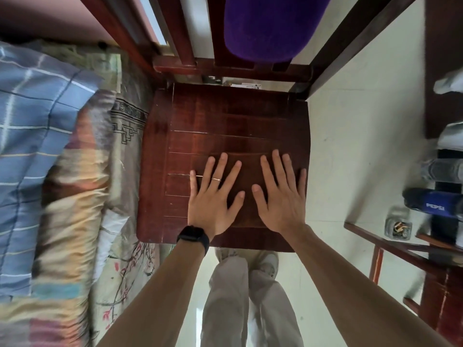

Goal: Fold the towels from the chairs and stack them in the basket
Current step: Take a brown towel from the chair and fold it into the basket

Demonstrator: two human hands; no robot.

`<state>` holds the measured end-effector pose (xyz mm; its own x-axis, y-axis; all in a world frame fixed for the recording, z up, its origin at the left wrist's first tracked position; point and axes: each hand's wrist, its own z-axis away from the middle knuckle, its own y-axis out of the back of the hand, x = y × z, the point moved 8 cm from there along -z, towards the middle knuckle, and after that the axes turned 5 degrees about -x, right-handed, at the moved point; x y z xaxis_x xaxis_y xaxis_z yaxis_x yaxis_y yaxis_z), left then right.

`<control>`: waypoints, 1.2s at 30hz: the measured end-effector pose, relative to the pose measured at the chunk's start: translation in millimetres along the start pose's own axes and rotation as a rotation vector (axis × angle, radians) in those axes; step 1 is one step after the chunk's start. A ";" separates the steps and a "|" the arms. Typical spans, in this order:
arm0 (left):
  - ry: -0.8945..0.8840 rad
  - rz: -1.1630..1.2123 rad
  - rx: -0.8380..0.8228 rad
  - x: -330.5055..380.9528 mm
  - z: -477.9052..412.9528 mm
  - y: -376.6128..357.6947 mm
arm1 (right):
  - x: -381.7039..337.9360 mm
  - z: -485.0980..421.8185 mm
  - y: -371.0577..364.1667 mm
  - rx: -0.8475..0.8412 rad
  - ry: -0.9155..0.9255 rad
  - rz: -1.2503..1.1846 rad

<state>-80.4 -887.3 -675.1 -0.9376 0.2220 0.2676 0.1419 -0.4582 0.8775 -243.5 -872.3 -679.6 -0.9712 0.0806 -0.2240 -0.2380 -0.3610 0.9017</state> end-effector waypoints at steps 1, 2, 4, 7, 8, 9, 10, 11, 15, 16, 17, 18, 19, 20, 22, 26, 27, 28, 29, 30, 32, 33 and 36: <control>0.000 0.008 -0.012 0.6 -0.1 0.3 | -0.9 0.1 0.2 -0.007 0.000 0.003; -0.009 0.009 -0.022 0.8 1.0 1.9 | -2.3 0.8 2.1 -0.015 0.004 0.002; -0.059 0.020 -0.025 2.4 8.4 10.2 | -2.5 5.4 11.1 -0.002 0.001 -0.015; 0.036 0.147 0.063 -4.5 25.6 38.2 | 11.8 23.6 38.2 0.091 -0.166 -0.156; 0.149 0.247 0.098 -11.2 30.5 46.4 | 19.7 31.3 46.4 0.119 -0.263 -0.260; 0.288 0.401 0.106 -19.2 34.4 49.9 | 27.6 37.8 49.8 0.111 -0.368 -0.402; 0.433 0.590 0.098 -26.0 37.7 49.5 | 33.6 42.3 47.8 0.070 -0.473 -0.554; 0.570 0.775 0.082 -30.7 40.2 45.9 | 36.6 44.8 42.1 0.004 -0.576 -0.696; 0.854 1.054 -0.033 -31.9 37.3 28.5 | 43.8 37.7 23.3 -0.200 -0.781 -0.873; 0.875 1.064 -0.052 -33.7 34.6 23.5 | 46.9 34.2 21.4 -0.220 -0.801 -0.897; 0.905 1.090 -0.061 -36.6 32.7 18.5 | 50.2 30.7 17.6 -0.242 -0.819 -0.932; 0.937 1.132 -0.072 -39.7 31.0 13.7 | 53.0 27.4 14.9 -0.254 -0.822 -0.977; 0.961 1.186 -0.081 -42.9 29.1 9.8 | 56.1 23.6 11.7 -0.259 -0.820 -1.018; 0.972 1.242 -0.099 -45.5 27.3 7.0 | 57.3 20.8 11.1 -0.264 -0.803 -1.053; 0.952 1.335 -0.134 -47.2 24.3 3.8 | 56.8 17.7 10.5 -0.291 -0.766 -1.109; 0.857 1.385 -0.164 -45.4 23.0 4.1 | 53.9 17.6 14.0 -0.317 -0.667 -1.168; 0.830 1.381 -0.170 -43.2 24.0 7.8 | 53.6 20.3 14.7 -0.327 -0.656 -1.187; 0.788 1.365 -0.176 -41.0 24.1 12.2 | 53.0 24.3 15.3 -0.342 -0.648 -1.211; 0.740 1.339 -0.187 -37.9 24.1 18.1 | 53.0 29.3 16.3 -0.358 -0.641 -1.233; 0.694 1.304 -0.214 -34.0 24.6 23.8 | 53.9 35.8 18.7 -0.368 -0.635 -1.254; 0.622 1.256 -0.287 -21.5 27.9 39.4 | 57.7 54.0 26.4 -0.386 -0.641 -1.321; 0.600 1.251 -0.325 -14.5 31.0 46.1 | 59.7 66.3 30.9 -0.405 -0.644 -1.368; 0.543 1.212 -0.453 16.3 45.4 66.7 | 72.1 117.2 56.1 -0.385 -0.676 -1.502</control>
<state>-71.8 -875.2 -594.1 -0.3266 -0.8145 0.4794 0.9247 -0.3803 -0.0162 -327.8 -777.9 -601.8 0.2412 0.8555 -0.4583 -0.9704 0.2177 -0.1044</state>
